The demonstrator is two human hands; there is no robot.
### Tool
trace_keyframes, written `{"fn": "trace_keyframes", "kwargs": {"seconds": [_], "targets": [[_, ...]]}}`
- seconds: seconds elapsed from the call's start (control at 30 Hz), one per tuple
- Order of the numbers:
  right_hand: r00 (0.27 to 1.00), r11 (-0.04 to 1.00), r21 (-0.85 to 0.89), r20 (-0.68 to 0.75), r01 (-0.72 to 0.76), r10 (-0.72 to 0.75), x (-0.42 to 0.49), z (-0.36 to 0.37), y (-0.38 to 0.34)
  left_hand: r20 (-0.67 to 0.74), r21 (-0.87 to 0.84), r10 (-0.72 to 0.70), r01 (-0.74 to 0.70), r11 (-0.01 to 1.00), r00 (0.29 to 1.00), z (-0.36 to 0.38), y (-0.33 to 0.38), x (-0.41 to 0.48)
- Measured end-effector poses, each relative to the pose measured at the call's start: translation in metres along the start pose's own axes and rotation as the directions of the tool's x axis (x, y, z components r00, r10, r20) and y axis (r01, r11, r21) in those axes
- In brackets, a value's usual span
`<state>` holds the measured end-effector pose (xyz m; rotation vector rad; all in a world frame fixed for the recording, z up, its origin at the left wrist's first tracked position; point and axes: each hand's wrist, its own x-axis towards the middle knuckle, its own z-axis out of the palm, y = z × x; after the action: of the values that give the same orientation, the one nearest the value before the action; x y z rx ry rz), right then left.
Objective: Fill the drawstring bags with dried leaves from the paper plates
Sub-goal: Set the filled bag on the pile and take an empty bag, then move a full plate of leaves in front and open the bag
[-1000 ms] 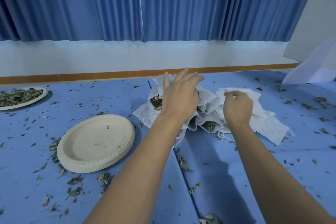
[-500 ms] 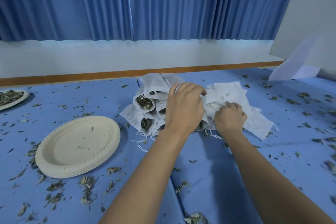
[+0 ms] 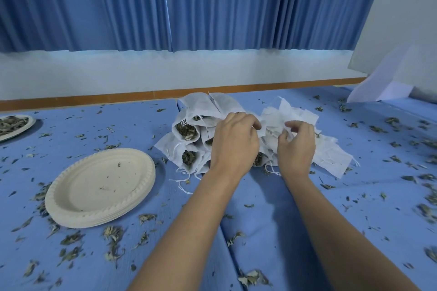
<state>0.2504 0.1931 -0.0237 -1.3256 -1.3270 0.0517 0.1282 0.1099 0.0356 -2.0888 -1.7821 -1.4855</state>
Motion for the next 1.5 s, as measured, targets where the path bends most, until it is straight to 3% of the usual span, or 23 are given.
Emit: {"fn": "trace_keyframes", "kwargs": {"seconds": [0.13,0.2,0.3,0.47,0.57,0.67,0.73,0.8,0.9,0.93,1.0,1.1,1.27,1.33,1.43,1.47,1.5], "targets": [[0.968,0.958,0.137,0.028,-0.252,0.251,0.001,0.0,-0.006,-0.008,-0.018,-0.039,0.039,0.999,0.999,0.0,-0.002,-0.004],[0.955,0.939,0.2,-0.039,-0.28,0.293,0.002,-0.002,-0.014,-0.019,-0.023,-0.065,0.064,0.998,0.998,-0.002,-0.005,-0.006],[0.956,0.903,0.382,-0.131,-0.194,0.261,0.004,-0.008,-0.042,-0.032,-0.159,-0.172,0.165,0.973,0.985,-0.011,-0.007,-0.008],[0.992,0.776,0.631,-0.086,-0.019,0.094,-0.006,-0.01,-0.113,-0.026,-0.586,-0.401,0.311,0.749,0.916,-0.046,-0.016,-0.003],[0.999,0.709,0.705,0.015,0.011,-0.031,-0.025,-0.004,-0.156,-0.079,-0.7,-0.458,0.278,0.658,0.886,-0.078,-0.031,-0.001],[0.972,0.607,0.785,0.218,-0.124,-0.084,-0.046,0.009,-0.185,-0.158,-0.66,-0.466,0.258,0.705,0.871,-0.11,-0.054,-0.007],[0.905,0.515,0.798,0.416,-0.314,-0.092,-0.059,0.018,-0.198,-0.169,-0.623,-0.495,0.296,0.724,0.853,-0.129,-0.071,-0.016],[0.785,0.409,0.739,0.614,-0.536,-0.08,-0.072,0.03,-0.206,-0.109,-0.602,-0.571,0.403,0.69,0.814,-0.144,-0.089,-0.028],[0.588,0.321,0.568,0.808,-0.758,-0.044,-0.093,0.046,-0.214,0.06,-0.684,-0.676,0.524,0.508,0.734,-0.166,-0.111,-0.05],[0.536,0.305,0.522,0.843,-0.796,-0.044,-0.1,0.05,-0.215,0.085,-0.714,-0.677,0.518,0.471,0.731,-0.173,-0.117,-0.057],[0.459,0.324,0.455,0.886,-0.829,-0.07,-0.111,0.057,-0.216,0.04,-0.719,-0.677,0.492,0.491,0.735,-0.184,-0.127,-0.066],[0.438,0.486,0.392,0.899,-0.781,-0.02,-0.119,0.064,-0.211,-0.069,-0.693,-0.733,0.496,0.523,0.677,-0.194,-0.137,-0.072],[0.309,0.438,0.234,0.945,-0.868,0.109,-0.119,0.067,-0.199,-0.118,-0.667,-0.789,0.54,0.513,0.603,-0.207,-0.146,-0.075],[0.265,0.275,0.216,0.952,-0.937,0.155,-0.117,0.068,-0.195,-0.108,-0.726,-0.8,0.502,0.469,0.591,-0.212,-0.148,-0.077],[0.156,-0.293,0.158,0.987,-0.943,0.032,-0.116,0.066,-0.195,-0.088,-0.84,-0.81,0.394,0.373,0.58,-0.216,-0.146,-0.078],[0.149,-0.434,0.12,0.988,-0.893,-0.033,-0.117,0.064,-0.196,-0.086,-0.872,-0.816,0.353,0.339,0.571,-0.215,-0.145,-0.078],[0.154,-0.5,0.094,0.985,-0.861,-0.08,-0.119,0.063,-0.197,-0.082,-0.898,-0.824,0.317,0.305,0.561,-0.214,-0.143,-0.077]]}}
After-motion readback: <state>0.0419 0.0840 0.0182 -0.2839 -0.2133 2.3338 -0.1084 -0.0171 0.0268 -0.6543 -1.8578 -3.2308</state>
